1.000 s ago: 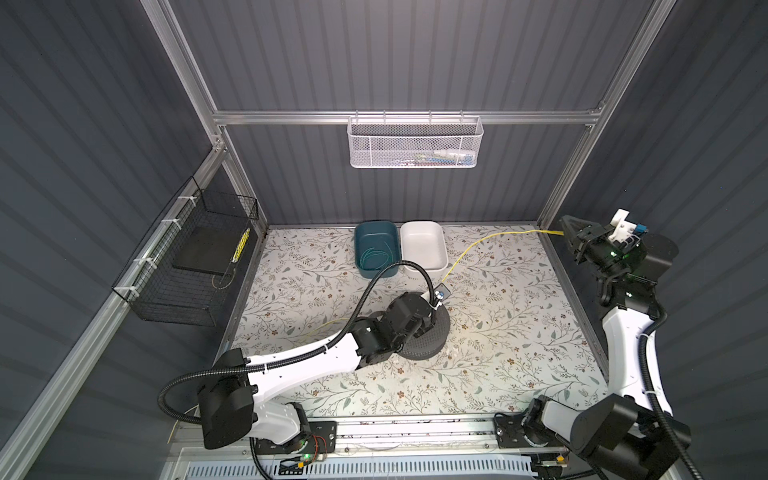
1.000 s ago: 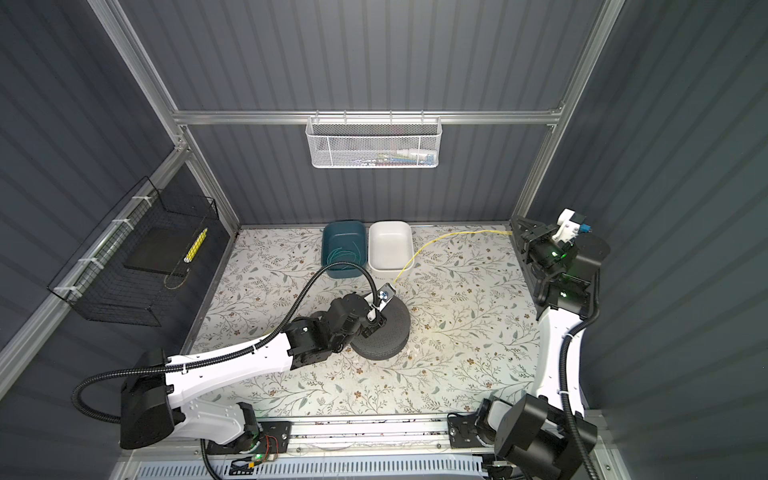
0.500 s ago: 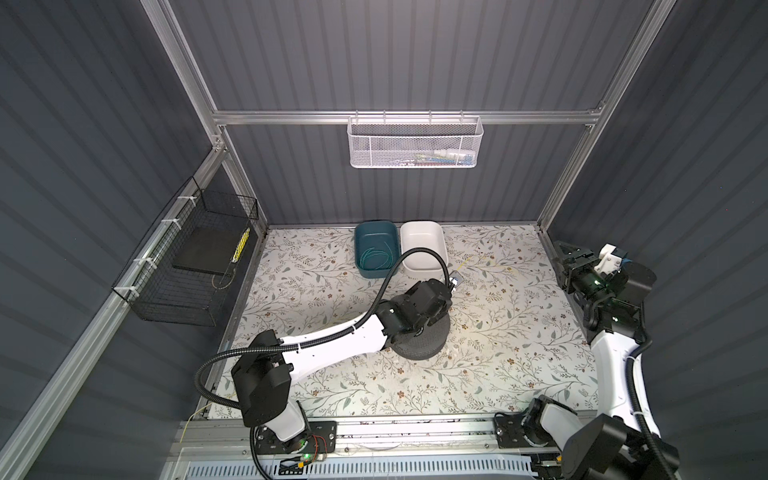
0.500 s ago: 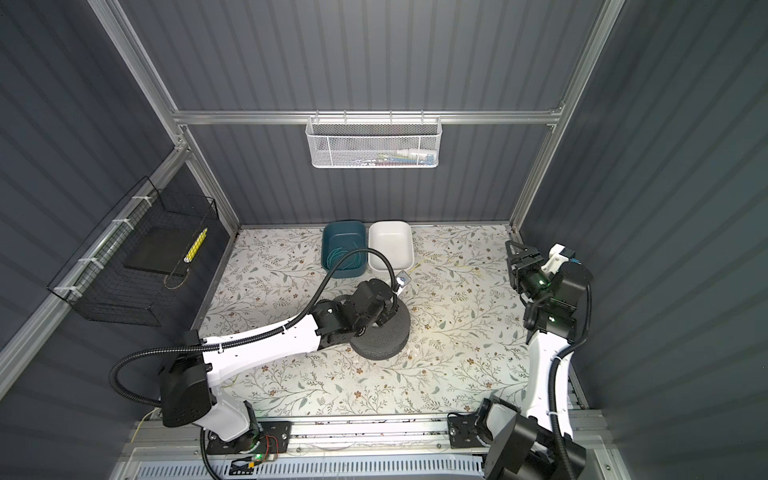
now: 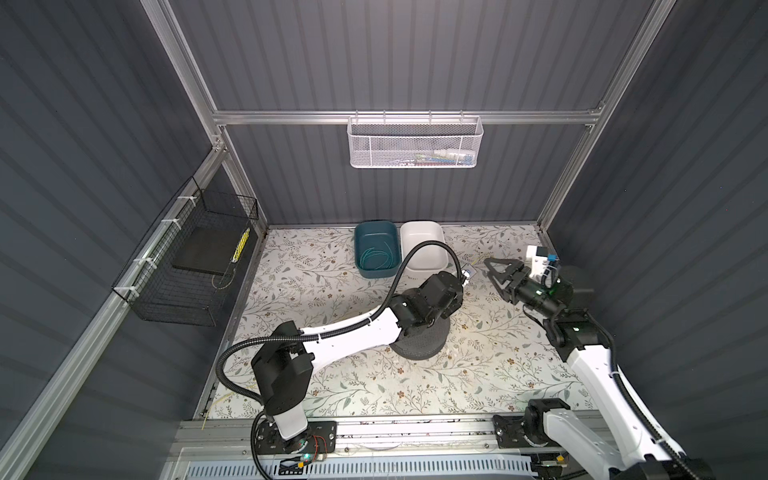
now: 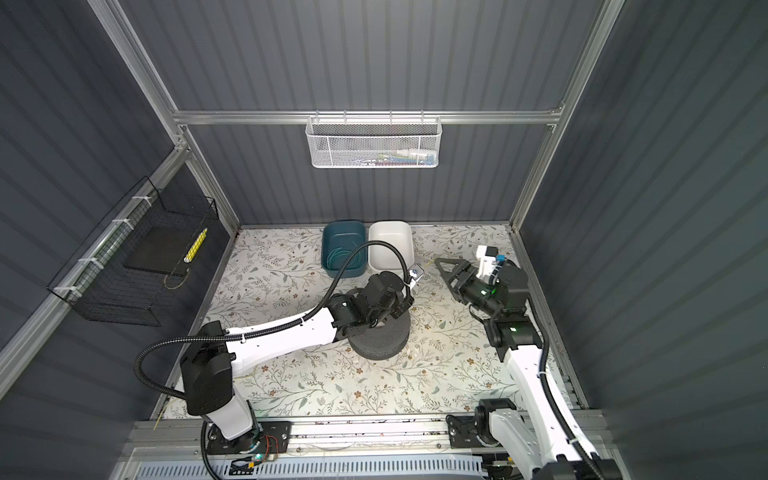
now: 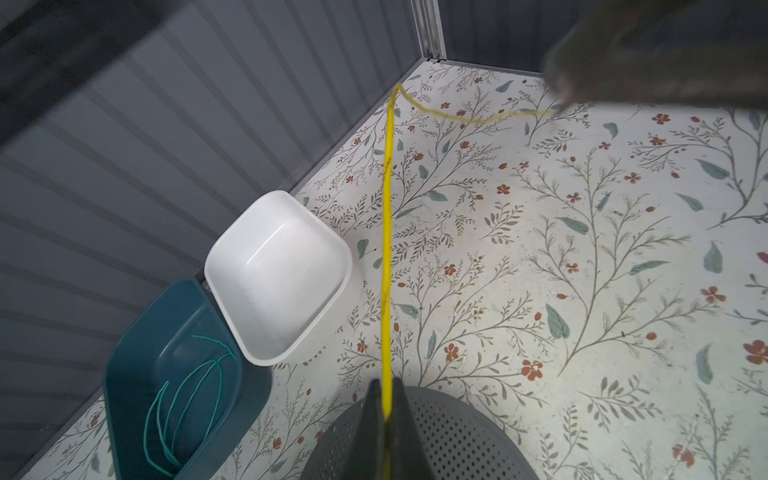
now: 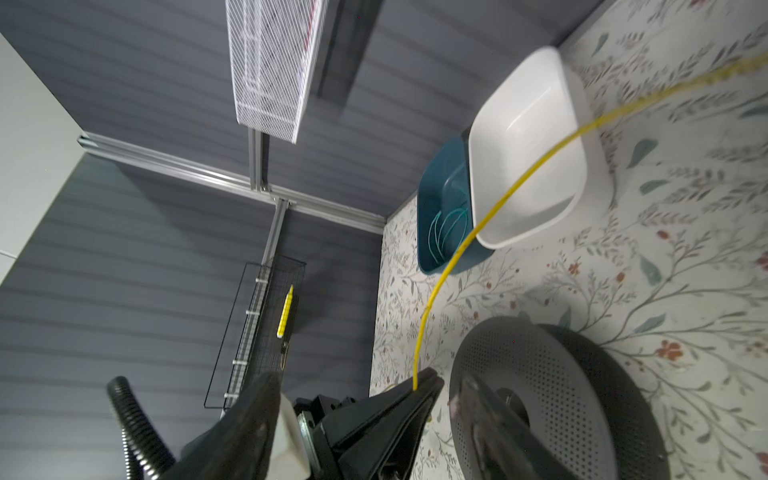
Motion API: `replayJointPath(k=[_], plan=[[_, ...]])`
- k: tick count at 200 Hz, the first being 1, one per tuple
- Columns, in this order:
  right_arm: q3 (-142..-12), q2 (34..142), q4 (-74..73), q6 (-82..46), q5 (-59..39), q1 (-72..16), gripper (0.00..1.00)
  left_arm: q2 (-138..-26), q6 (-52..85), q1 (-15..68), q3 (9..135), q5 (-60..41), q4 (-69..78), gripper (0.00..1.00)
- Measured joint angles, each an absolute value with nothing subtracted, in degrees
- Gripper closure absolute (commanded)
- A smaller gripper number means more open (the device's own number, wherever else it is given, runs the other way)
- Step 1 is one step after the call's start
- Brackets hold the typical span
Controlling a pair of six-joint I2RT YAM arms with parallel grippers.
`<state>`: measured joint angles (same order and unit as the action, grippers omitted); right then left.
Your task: Wrap the cables
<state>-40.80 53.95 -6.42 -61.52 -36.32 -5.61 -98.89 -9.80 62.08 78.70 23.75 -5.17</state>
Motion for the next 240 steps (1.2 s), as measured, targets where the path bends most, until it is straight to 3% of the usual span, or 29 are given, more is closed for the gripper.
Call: replayJointPath(k=[30,104,122,132,145,154,197,240], plan=[[-40.8,58.1,-6.3,-60.5,-34.3,-8.3,0.45,-98.8,-9.3,62.1,78.7,19.4,-5.2,1.00],[-40.2,61.0,-9.8,-60.0,-29.1,-16.4,0.94,-96.3,-8.5,62.1,78.0,15.2,-4.6,1.00],[-39.4,61.0,-10.7,-60.7,-27.5,-18.2,1.00,-96.2,-8.5,61.9,77.8,14.9,-5.0,1.00],[-39.3,61.0,-10.7,-60.6,-27.0,-18.5,1.00,-96.2,-8.5,61.8,77.6,14.6,-5.0,0.79],[-39.3,61.1,-10.7,-60.6,-26.3,-18.8,1.00,-96.1,-8.6,61.8,77.2,14.5,-4.9,0.40],[-39.3,60.9,-10.6,-60.3,-25.8,-18.8,1.00,-95.6,-8.5,61.7,76.6,14.3,-5.0,0.29],[-42.3,59.9,-6.3,-56.6,-24.2,-16.9,1.00,-87.4,-5.5,61.4,70.1,17.8,-6.3,0.14],[-45.5,60.4,-4.6,-53.7,-25.1,-14.0,1.00,-71.8,7.2,60.5,64.0,36.9,-16.4,0.03]])
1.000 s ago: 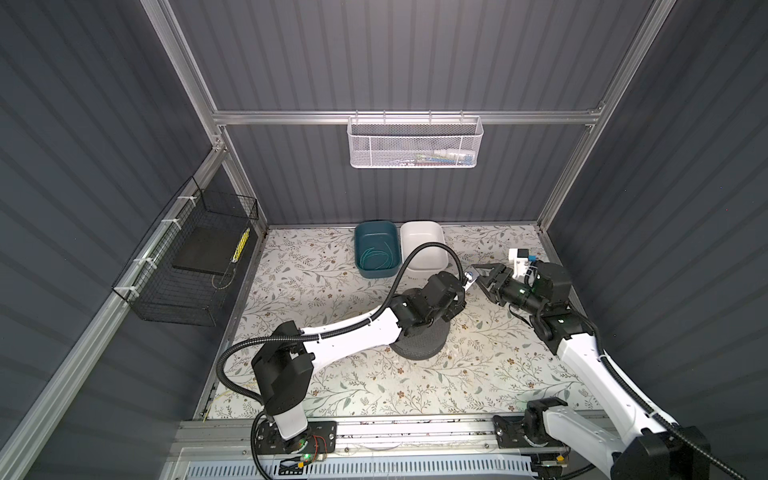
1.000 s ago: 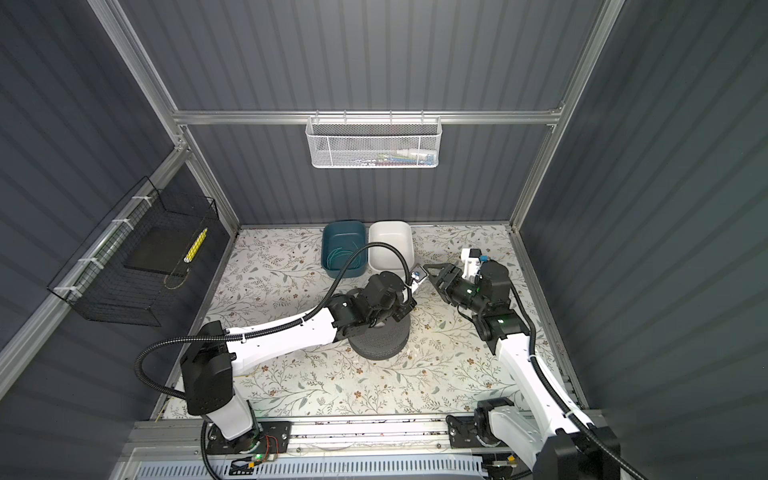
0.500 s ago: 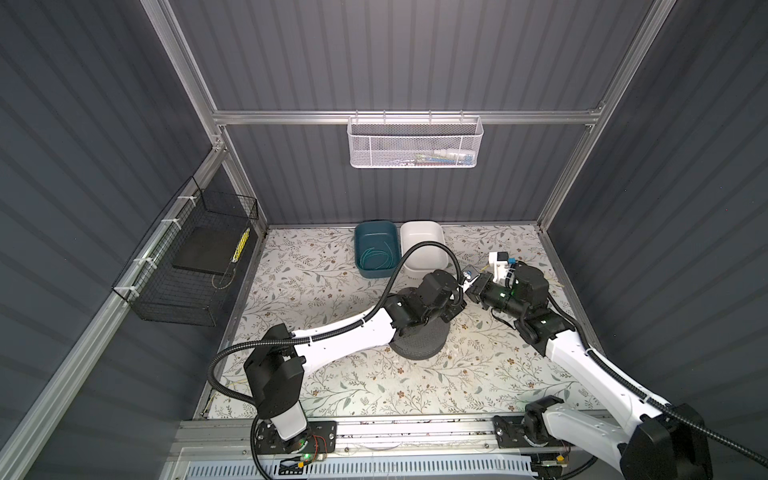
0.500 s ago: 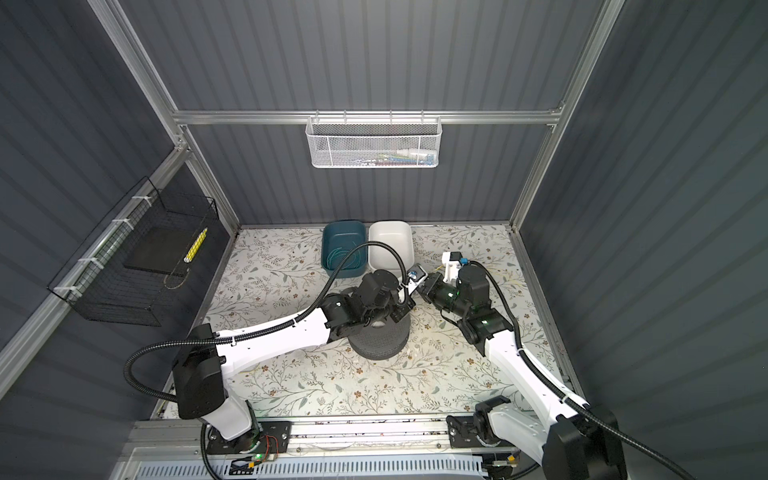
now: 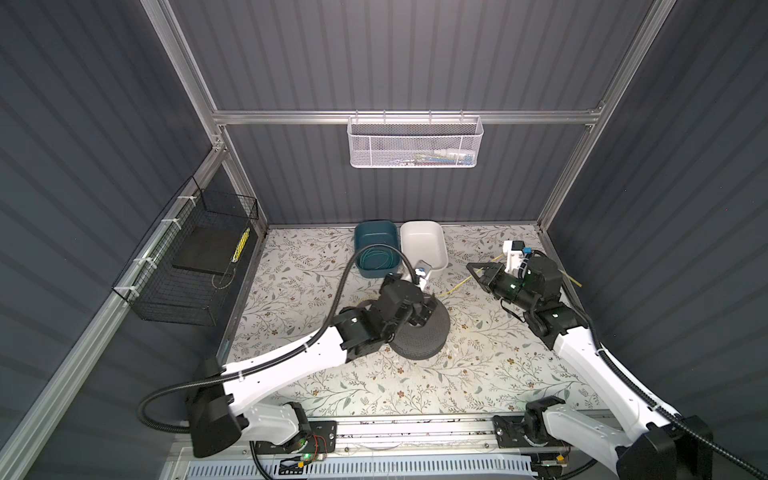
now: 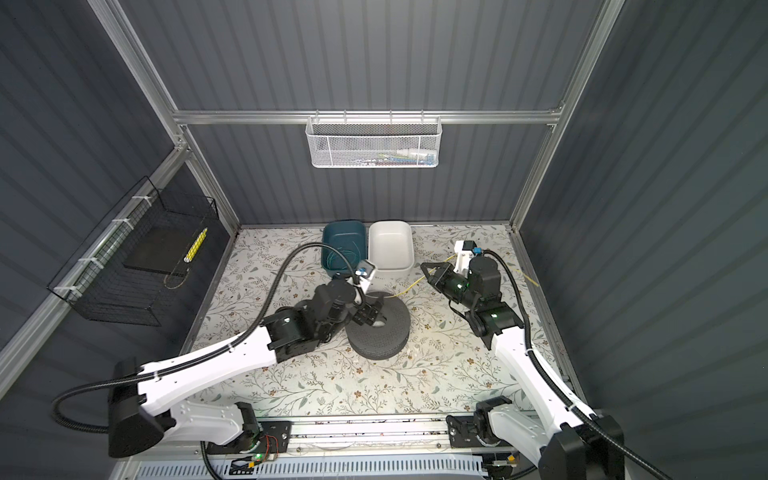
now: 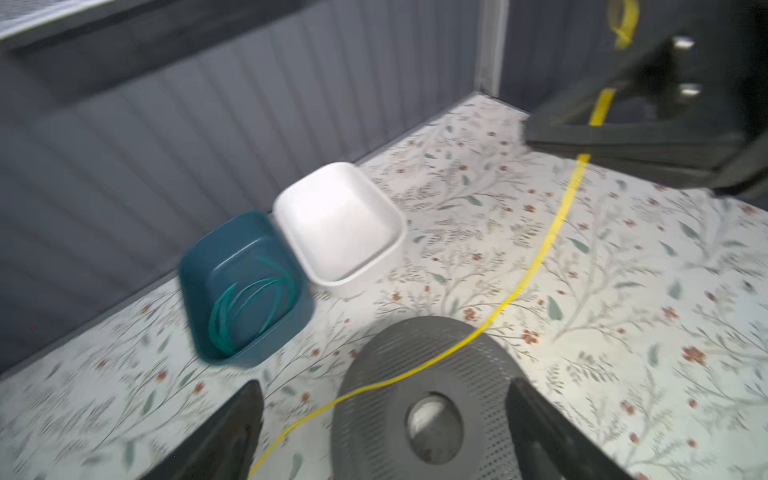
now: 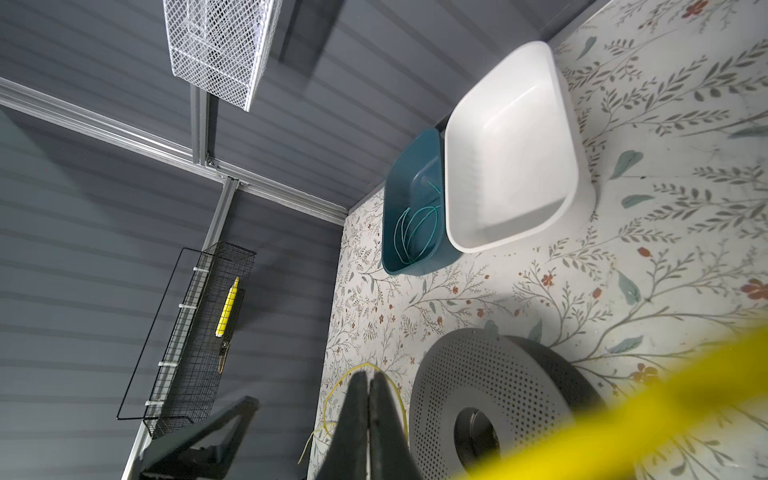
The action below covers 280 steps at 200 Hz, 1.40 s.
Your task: Wrap the cables
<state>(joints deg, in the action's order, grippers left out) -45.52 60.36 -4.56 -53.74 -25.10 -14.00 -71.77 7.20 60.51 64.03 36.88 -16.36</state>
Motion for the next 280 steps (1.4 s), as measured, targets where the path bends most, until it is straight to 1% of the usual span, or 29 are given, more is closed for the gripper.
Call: replayJointPath(k=[23,45,65,90,112,135,163,181,206,221,238,280], plan=[[-46.5,61.6,-4.2,-53.0,-26.4,-13.5,1.00,-66.0,18.5,58.0,62.0,45.6,-28.0,0.02],[-47.3,62.9,-3.6,-52.3,-27.4,-12.6,1.00,-60.8,27.4,54.2,56.8,47.6,-36.9,0.02],[-48.1,63.8,-3.0,-52.0,-28.5,-11.8,1.00,-57.3,32.1,50.1,51.7,45.9,-42.3,0.02],[-48.9,64.0,-2.8,-51.8,-29.6,-11.0,1.00,-56.3,33.3,44.2,49.1,41.4,-45.0,0.03],[-49.1,64.0,-2.8,-51.8,-30.4,-10.8,1.00,-58.9,32.4,39.8,48.6,37.4,-43.6,0.04],[-49.1,63.9,-2.6,-51.8,-31.0,-10.7,1.00,-63.7,31.0,37.0,47.5,34.5,-40.3,0.09],[-49.1,63.2,-2.5,-51.8,-31.7,-10.0,1.00,-67.7,29.0,34.2,45.8,32.5,-35.6,0.19],[-49.1,62.9,-2.5,-51.8,-32.1,-9.5,1.00,-69.3,28.1,33.1,45.3,31.8,-32.4,0.32],[-49.1,62.9,-2.5,-51.9,-33.2,-7.9,1.00,-70.5,26.3,32.6,45.1,30.4,-28.9,0.54],[-49.1,63.0,-2.7,-52.3,-34.1,-6.2,1.00,-70.7,25.0,32.6,45.1,28.9,-27.2,0.61],[-49.6,63.6,-3.0,-52.6,-34.8,-4.1,1.00,-70.9,23.7,32.6,45.1,26.9,-25.7,0.73],[-53.2,68.6,-3.7,-52.9,-35.5,-2.4,1.00,-73.7,21.7,32.6,44.8,21.8,-23.6,0.86]])
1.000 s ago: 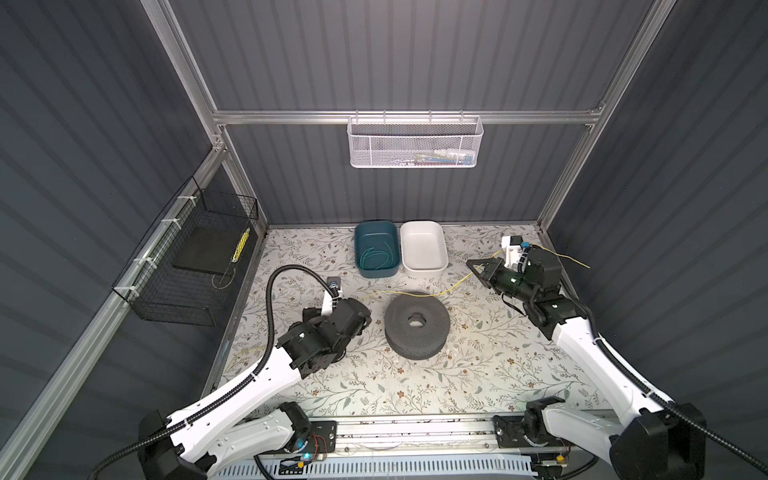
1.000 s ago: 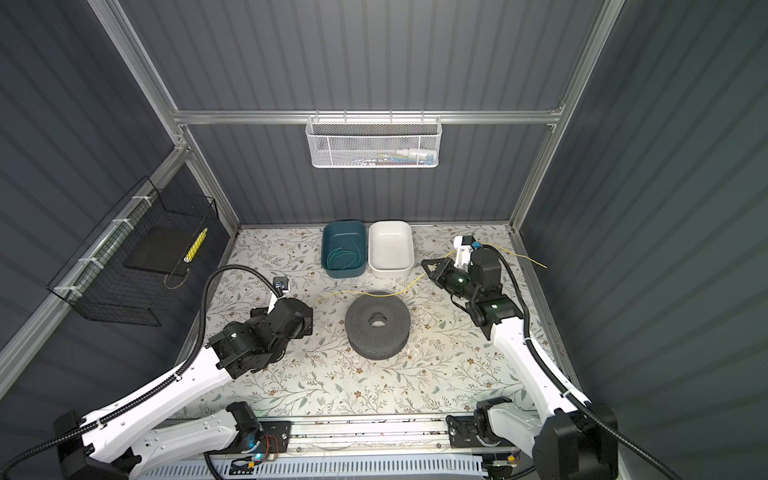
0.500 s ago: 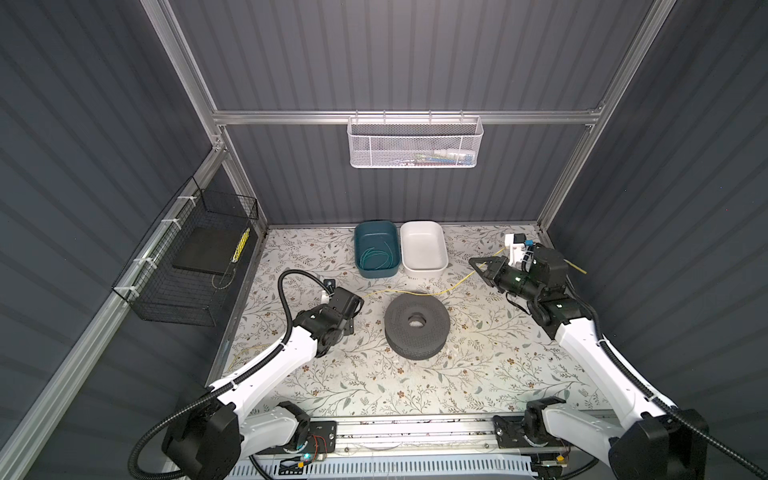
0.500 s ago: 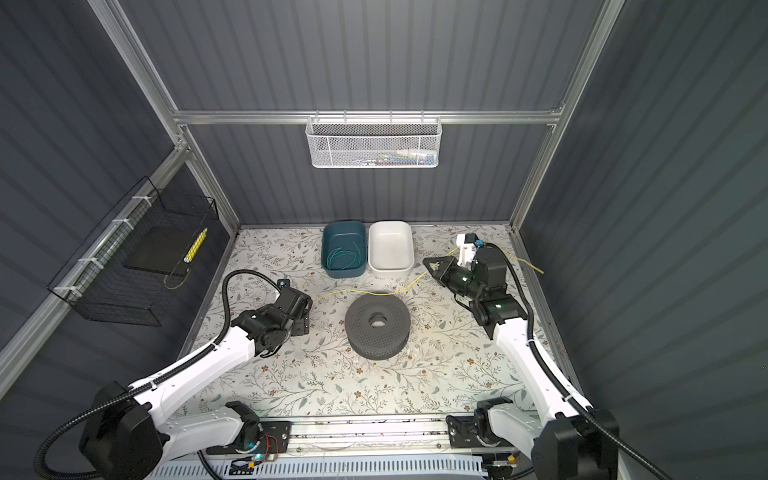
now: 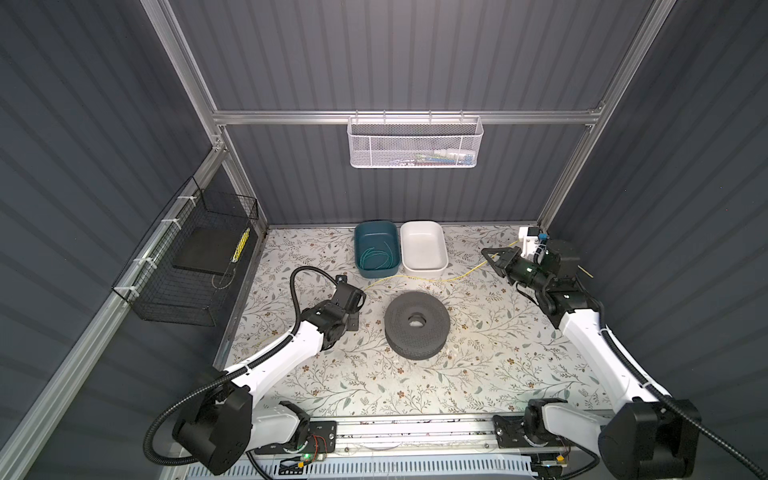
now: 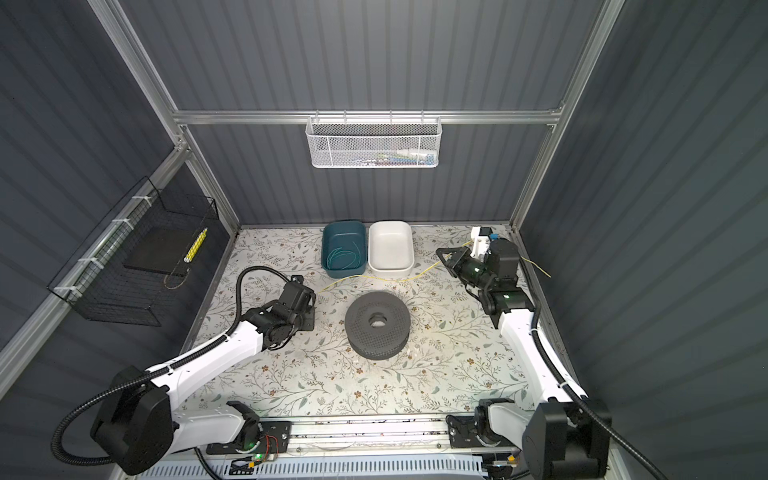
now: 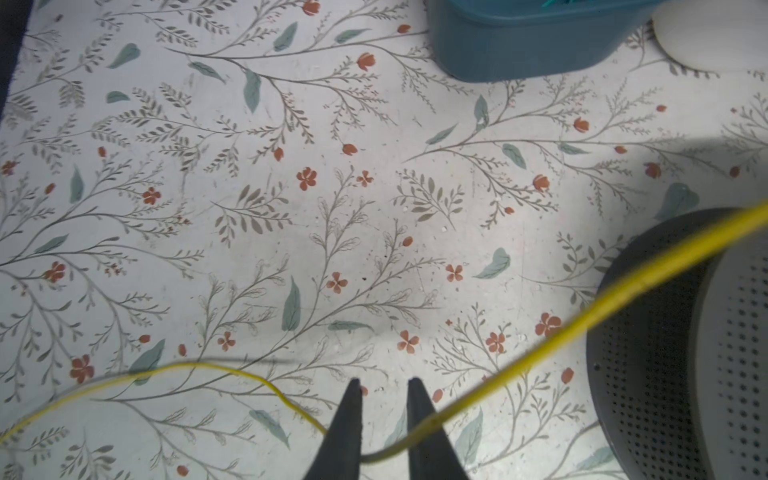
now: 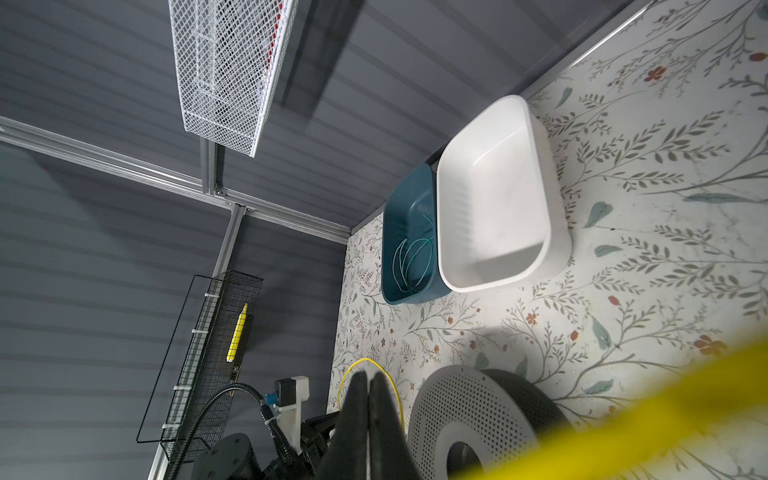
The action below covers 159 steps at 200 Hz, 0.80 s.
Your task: Wrap the cables
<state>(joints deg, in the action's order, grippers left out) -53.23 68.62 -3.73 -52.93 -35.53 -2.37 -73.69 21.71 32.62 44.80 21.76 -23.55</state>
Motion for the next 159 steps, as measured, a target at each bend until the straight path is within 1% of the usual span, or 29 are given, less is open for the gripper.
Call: replayJointPath(k=[29,41,62,66,70,74,78,83,87,91,96,103,124,139,159], plan=[[-57.8,72.9,-3.2,-52.9,-36.2,-0.5,1.00,-74.0,20.4,32.6,44.7,18.2,-22.6,0.94],[-60.2,74.7,-3.1,-52.9,-36.7,0.4,1.00,-74.1,20.0,32.6,44.7,17.1,-22.0,1.00],[-63.9,77.3,-2.8,-52.8,-37.9,1.3,1.00,-74.1,19.6,32.6,44.7,15.5,-20.9,1.00],[-64.6,77.7,-2.8,-52.8,-38.1,1.4,0.98,-74.1,19.6,32.6,44.7,15.1,-20.7,1.00],[-65.2,78.1,-2.7,-52.8,-38.3,1.5,0.95,-74.1,19.6,32.6,44.7,14.8,-20.5,1.00],[-65.7,78.5,-2.7,-52.7,-38.5,1.6,0.88,-74.1,19.6,32.7,44.7,14.5,-20.4,1.00],[-66.3,79.0,-2.5,-52.7,-38.7,1.8,0.78,-74.1,19.6,32.7,44.7,14.2,-20.2,1.00],[-67.0,79.5,-2.3,-52.7,-38.9,1.9,0.62,-74.1,19.6,32.7,44.7,13.6,-20.1,1.00],[-67.5,80.1,-2.2,-52.8,-38.9,2.2,0.54,-74.1,19.6,32.7,44.7,13.3,-20.1,1.00],[-68.2,80.5,-2.1,-52.7,-39.1,2.5,0.48,-74.1,19.6,32.8,44.7,13.2,-20.1,1.00],[-69.0,81.2,-2.0,-52.7,-39.2,2.9,0.43,-74.1,19.7,32.9,44.7,12.9,-20.2,1.00],[-70.3,82.3,-2.0,-52.7,-39.4,3.6,0.38,-74.1,19.7,33.1,44.7,12.3,-20.3,1.00],[-72.6,85.1,-2.1,-53.6,-39.0,5.6,0.30,-74.1,19.9,34.1,45.5,11.2,-20.8,1.00],[-71.7,85.9,-1.8,-54.3,-37.6,6.5,0.27,-74.1,21.0,35.1,47.2,9.7,-21.1,1.00],[-67.1,85.9,-2.4,-55.5,-36.7,7.1,0.24,-74.0,23.1,35.7,49.0,7.9,-19.4,1.00]])
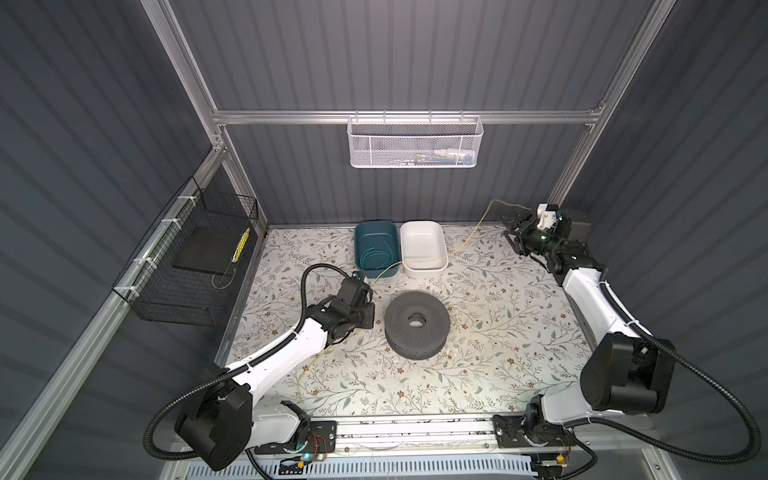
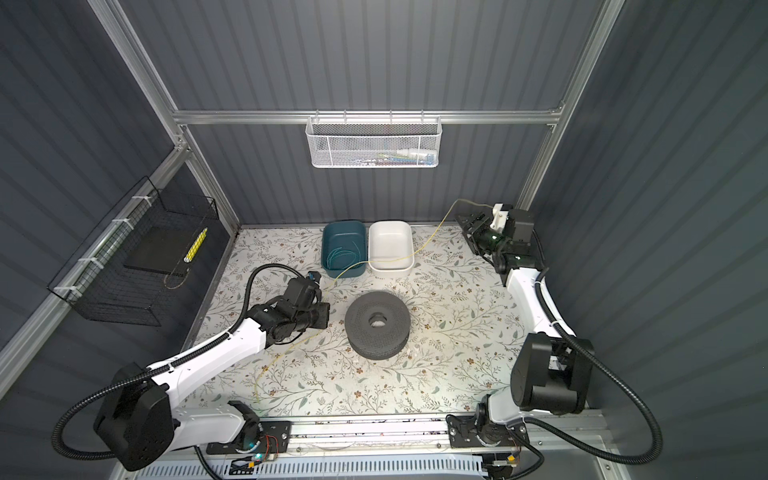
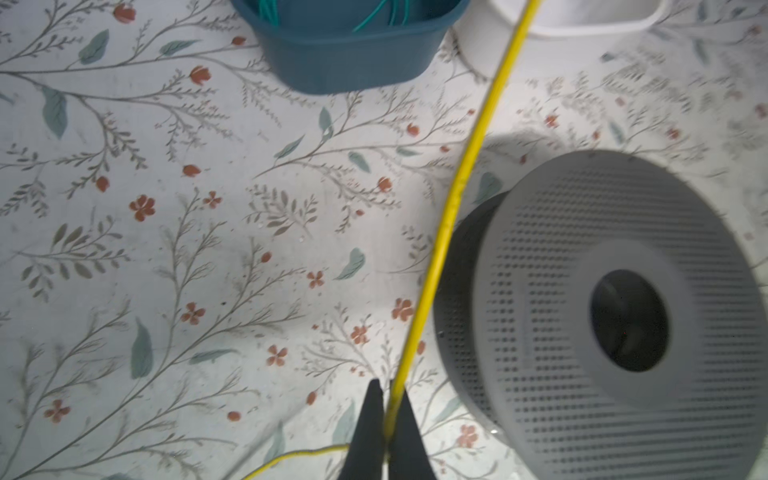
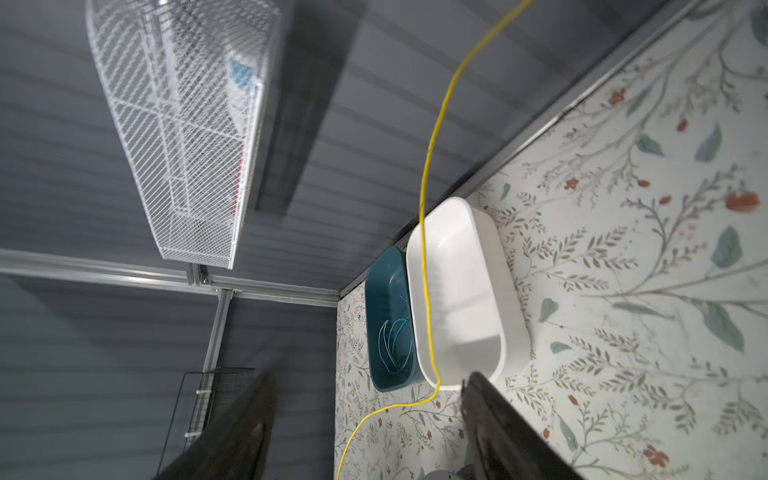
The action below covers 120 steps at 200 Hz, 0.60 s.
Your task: Wrap the cables
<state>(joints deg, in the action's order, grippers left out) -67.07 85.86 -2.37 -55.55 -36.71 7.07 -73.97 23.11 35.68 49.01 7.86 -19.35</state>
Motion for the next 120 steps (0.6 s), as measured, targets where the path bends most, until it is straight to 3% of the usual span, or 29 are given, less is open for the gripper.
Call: replayJointPath(k=[51,86,120], plan=[[-49.9,81.3,-4.2,-57.9,-36.1,4.1,0.22,-74.6,26.1,35.7,53.3,4.4,-18.0,1.00],[-48.1,73.4,-6.5,-56.5,-34.1,-12.5,0.26,-78.5,25.7,37.6,58.2,3.1,-17.6,1.00],[-52.1,75.1,-9.8,-55.9,-33.0,-23.7,0.33,-81.3,23.4,41.0,61.1,2.9,-18.0,1.00]])
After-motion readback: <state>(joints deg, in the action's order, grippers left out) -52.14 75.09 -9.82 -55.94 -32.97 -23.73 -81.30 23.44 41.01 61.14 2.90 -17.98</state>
